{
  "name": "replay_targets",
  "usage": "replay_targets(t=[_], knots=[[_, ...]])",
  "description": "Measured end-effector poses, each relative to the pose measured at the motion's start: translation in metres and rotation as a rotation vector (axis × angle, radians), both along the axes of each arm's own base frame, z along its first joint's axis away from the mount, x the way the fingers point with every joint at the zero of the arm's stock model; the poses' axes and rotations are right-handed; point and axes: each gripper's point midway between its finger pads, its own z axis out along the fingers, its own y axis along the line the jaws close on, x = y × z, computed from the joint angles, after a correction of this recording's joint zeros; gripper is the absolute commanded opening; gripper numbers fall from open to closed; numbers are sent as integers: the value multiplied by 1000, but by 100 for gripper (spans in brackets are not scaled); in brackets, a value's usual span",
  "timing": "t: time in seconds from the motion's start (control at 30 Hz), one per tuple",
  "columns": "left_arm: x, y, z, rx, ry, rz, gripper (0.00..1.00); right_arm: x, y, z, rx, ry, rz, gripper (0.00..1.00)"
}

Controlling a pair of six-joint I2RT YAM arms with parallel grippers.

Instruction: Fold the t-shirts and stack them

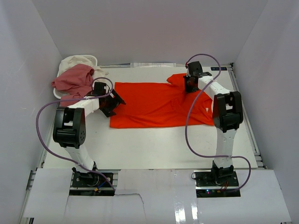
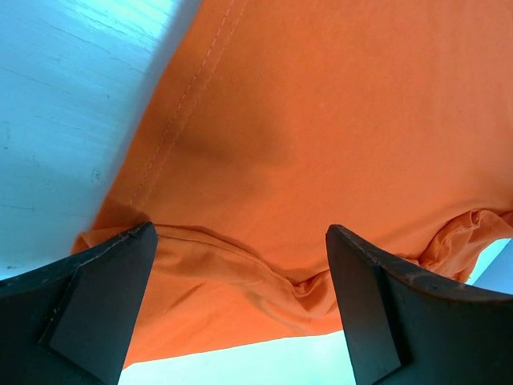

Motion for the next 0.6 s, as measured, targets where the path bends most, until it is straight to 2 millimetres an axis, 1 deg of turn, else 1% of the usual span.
replay_targets(t=[0.23,0.4,0.5,0.6], knots=[[0,-7,-2,17,-5,-15,98,-1,0,0,-3,3,0,8],[6,-7,-4,20,-2,-3,98,-1,-3,0,-15,2,-10,8],[10,-9,-5,13,-1,4,98,0,-7,3,-26,5,-19,8],[12,-9,-5,8,-4,8,98,4,-10,11,-30,-7,-29,8]])
